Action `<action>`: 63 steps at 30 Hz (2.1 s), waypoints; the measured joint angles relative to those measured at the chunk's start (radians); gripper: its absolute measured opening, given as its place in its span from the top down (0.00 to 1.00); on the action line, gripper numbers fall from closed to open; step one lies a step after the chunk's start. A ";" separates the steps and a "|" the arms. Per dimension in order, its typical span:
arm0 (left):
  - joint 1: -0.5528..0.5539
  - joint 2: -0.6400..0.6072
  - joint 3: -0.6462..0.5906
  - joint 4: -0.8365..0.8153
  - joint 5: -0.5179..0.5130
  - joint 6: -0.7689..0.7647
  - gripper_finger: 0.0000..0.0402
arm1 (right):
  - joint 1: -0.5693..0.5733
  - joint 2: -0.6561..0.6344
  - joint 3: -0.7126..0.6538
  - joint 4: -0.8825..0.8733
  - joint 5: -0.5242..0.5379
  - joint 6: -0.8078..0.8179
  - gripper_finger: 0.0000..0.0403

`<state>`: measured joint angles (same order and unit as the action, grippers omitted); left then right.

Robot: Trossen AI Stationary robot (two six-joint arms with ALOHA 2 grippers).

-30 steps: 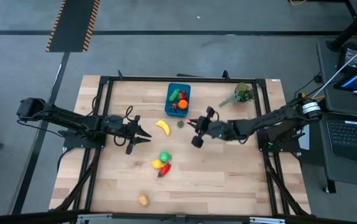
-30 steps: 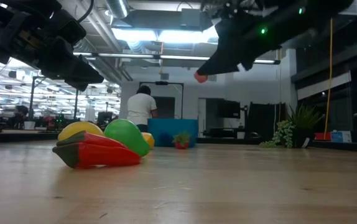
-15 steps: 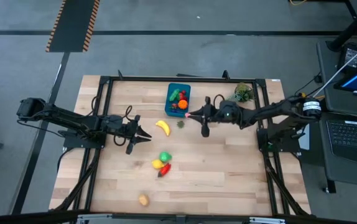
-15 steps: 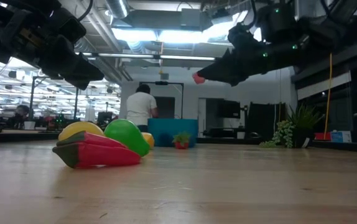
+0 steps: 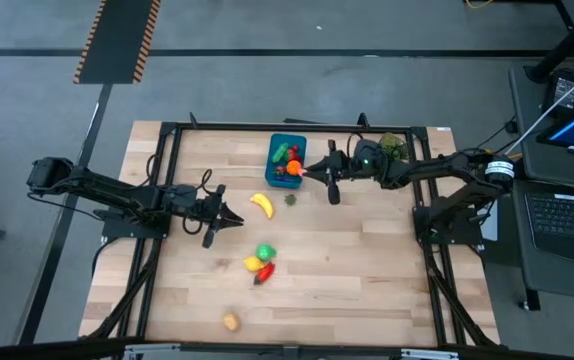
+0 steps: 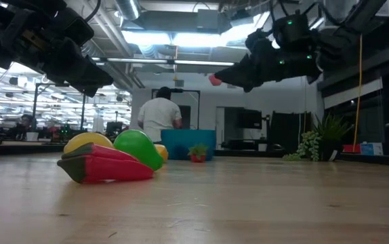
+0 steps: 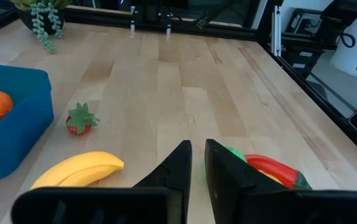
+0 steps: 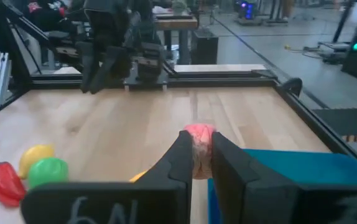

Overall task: Pick and placing Produce into tupperware
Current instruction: Put the apricot into the blue bin

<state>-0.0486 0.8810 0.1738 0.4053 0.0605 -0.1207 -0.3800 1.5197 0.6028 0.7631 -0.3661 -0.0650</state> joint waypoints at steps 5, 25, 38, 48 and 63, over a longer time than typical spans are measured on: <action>0.000 0.000 0.000 0.000 -0.001 0.000 0.92 | -0.047 0.080 0.132 -0.169 -0.057 -0.047 0.89; 0.001 0.000 0.000 -0.014 -0.047 0.001 1.00 | -0.147 0.487 0.854 -0.992 -0.185 -0.210 0.90; 0.001 0.000 0.000 -0.025 -0.053 0.001 0.94 | -0.147 0.508 0.969 -1.165 -0.179 -0.258 0.90; 0.001 0.000 0.000 -0.024 -0.053 0.001 0.90 | -0.147 0.543 0.969 -1.188 -0.155 -0.262 0.90; 0.001 0.000 0.000 -0.024 -0.053 0.000 0.92 | -0.147 0.618 0.968 -1.172 -0.140 -0.261 0.88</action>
<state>-0.0479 0.8810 0.1738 0.3812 0.0078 -0.1204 -0.5274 2.1380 1.5711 -0.4092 -0.5064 -0.3260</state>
